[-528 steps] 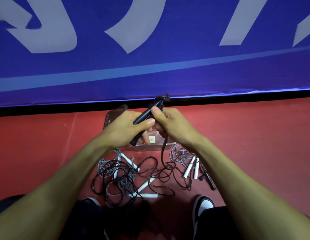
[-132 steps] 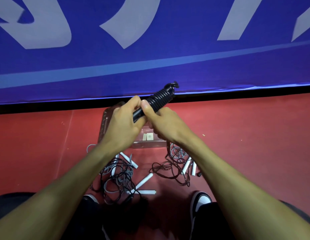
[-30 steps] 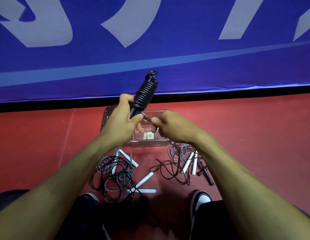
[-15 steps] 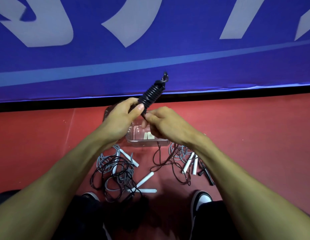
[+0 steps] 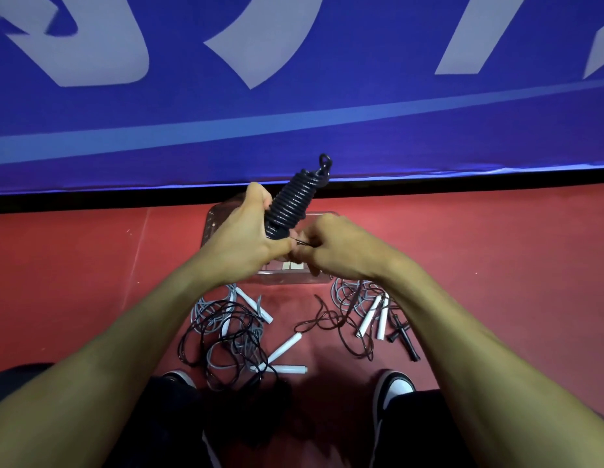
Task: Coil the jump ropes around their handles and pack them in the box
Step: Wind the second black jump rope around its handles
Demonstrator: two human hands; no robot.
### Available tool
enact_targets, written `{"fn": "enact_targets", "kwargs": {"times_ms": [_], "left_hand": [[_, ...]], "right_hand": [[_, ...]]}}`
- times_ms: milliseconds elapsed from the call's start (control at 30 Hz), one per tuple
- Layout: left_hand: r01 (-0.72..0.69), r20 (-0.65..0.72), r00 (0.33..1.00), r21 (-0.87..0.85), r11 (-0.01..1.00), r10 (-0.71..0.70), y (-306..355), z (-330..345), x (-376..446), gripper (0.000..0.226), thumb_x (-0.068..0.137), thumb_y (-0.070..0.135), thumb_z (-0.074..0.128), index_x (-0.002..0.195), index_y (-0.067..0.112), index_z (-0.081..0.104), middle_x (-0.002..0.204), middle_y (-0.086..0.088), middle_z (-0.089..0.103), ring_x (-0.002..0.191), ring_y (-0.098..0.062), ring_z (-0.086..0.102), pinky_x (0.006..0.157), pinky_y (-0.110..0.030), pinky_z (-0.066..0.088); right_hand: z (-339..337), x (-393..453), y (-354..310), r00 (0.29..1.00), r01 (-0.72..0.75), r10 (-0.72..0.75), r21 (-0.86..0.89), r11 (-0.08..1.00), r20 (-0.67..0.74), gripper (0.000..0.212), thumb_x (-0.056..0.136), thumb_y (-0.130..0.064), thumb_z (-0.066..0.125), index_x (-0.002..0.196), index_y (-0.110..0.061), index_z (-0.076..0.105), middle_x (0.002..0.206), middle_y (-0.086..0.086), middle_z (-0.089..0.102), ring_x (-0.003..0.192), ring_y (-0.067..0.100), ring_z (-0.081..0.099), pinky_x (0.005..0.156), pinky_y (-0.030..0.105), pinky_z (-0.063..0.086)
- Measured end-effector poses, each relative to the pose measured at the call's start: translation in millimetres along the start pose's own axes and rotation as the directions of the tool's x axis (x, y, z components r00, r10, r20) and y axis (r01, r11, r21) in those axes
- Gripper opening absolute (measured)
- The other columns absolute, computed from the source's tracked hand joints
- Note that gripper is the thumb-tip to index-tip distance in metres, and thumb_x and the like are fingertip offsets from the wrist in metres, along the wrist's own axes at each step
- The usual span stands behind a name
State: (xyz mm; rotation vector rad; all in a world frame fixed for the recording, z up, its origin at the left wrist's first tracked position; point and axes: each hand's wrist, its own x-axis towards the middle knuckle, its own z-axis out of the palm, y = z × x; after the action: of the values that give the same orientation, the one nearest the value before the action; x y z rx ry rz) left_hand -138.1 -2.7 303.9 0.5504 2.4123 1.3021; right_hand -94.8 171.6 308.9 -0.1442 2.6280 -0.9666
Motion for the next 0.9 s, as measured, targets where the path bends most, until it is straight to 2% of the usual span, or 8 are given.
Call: {"fn": "enact_targets", "kwargs": {"times_ms": [100,200,300,367,467,600,733,900], "left_hand": [[-0.022,0.007,1.000,-0.114,0.993,0.023,-4.4,6.4,1.0,0.050,0.083,-0.003,0.073,0.101,0.015,0.029,0.084,-0.014,0.073,0.063,-0.024,0.072,0.063,-0.050,0.059],[-0.052,-0.079,0.996,-0.111,0.992,0.043,-7.7,3.9,7.4,0.049,0.078,0.014,0.081,0.110,0.020,0.043,0.079,-0.003,0.070,0.051,-0.017,0.057,0.057,-0.041,0.047],[-0.054,-0.075,0.996,-0.181,0.982,0.041,-8.3,1.6,9.3,0.032,0.080,0.033,0.072,0.100,0.019,0.054,0.066,0.003,0.059,0.053,-0.015,0.048,0.056,-0.035,0.042],[-0.024,-0.020,1.000,-0.314,0.949,0.019,-5.0,6.1,8.6,0.028,0.089,0.039,0.061,0.099,0.013,0.054,0.065,0.004,0.053,0.057,-0.014,0.045,0.057,-0.033,0.037],[0.067,0.035,0.998,-0.505,0.861,-0.057,-2.0,9.5,9.0,0.034,0.093,0.045,0.048,0.100,0.012,0.057,0.073,-0.003,0.051,0.063,-0.017,0.044,0.063,-0.039,0.031],[0.017,0.150,0.988,-0.292,0.956,0.028,-7.1,6.8,3.7,0.034,0.095,0.050,0.047,0.106,0.022,0.062,0.083,-0.002,0.065,0.077,-0.020,0.053,0.073,-0.045,0.039],[-0.070,0.056,0.995,-0.150,0.986,0.079,-3.8,1.4,5.1,0.021,0.089,0.036,0.058,0.107,0.029,0.063,0.090,0.007,0.071,0.082,-0.011,0.065,0.084,-0.043,0.053],[-0.051,0.021,0.998,-0.103,0.993,0.053,-2.0,-4.0,2.6,0.039,0.073,0.037,0.080,0.102,0.027,0.056,0.102,0.006,0.071,0.094,-0.014,0.071,0.089,-0.040,0.055]], "right_hand": [[-4.0,-3.1,4.3,0.997,-0.047,0.053,-0.105,0.993,0.053,0.041,0.101,-0.038,0.056,0.082,-0.006,0.072,0.066,0.002,0.067,0.064,0.014,0.059,0.061,0.028,0.043],[-7.7,-5.2,-0.5,1.000,0.016,-0.016,-0.004,1.000,0.000,0.040,0.103,-0.040,0.052,0.079,-0.016,0.072,0.059,-0.006,0.056,0.053,0.004,0.050,0.055,0.023,0.038],[-11.1,-5.2,-3.6,0.998,0.011,0.001,0.176,0.984,-0.067,0.044,0.106,-0.035,0.043,0.080,-0.015,0.072,0.062,-0.006,0.056,0.048,0.001,0.046,0.054,0.021,0.035],[-11.4,-5.0,-3.1,0.998,0.010,0.001,0.184,0.983,-0.059,0.040,0.106,-0.025,0.041,0.083,-0.013,0.072,0.063,-0.005,0.058,0.047,-0.001,0.046,0.053,0.019,0.035],[-9.1,-4.2,-2.2,0.998,0.012,-0.002,0.134,0.991,-0.068,0.035,0.104,-0.018,0.043,0.082,-0.014,0.070,0.062,-0.005,0.059,0.045,-0.004,0.048,0.048,0.012,0.034],[-4.3,-4.0,-1.5,0.995,0.023,-0.014,0.082,0.996,-0.103,0.032,0.103,-0.017,0.045,0.082,-0.015,0.069,0.062,-0.005,0.061,0.052,-0.004,0.052,0.052,0.011,0.036],[3.4,-3.2,-4.6,0.993,0.059,-0.052,0.054,0.997,-0.110,0.024,0.102,-0.020,0.049,0.087,-0.014,0.066,0.075,0.002,0.067,0.075,0.021,0.062,0.068,0.033,0.048],[0.8,-1.2,-6.5,0.989,0.069,-0.059,0.065,0.996,-0.134,0.033,0.099,-0.013,0.044,0.072,-0.024,0.057,0.070,-0.003,0.066,0.066,0.009,0.061,0.061,0.023,0.046]]}}
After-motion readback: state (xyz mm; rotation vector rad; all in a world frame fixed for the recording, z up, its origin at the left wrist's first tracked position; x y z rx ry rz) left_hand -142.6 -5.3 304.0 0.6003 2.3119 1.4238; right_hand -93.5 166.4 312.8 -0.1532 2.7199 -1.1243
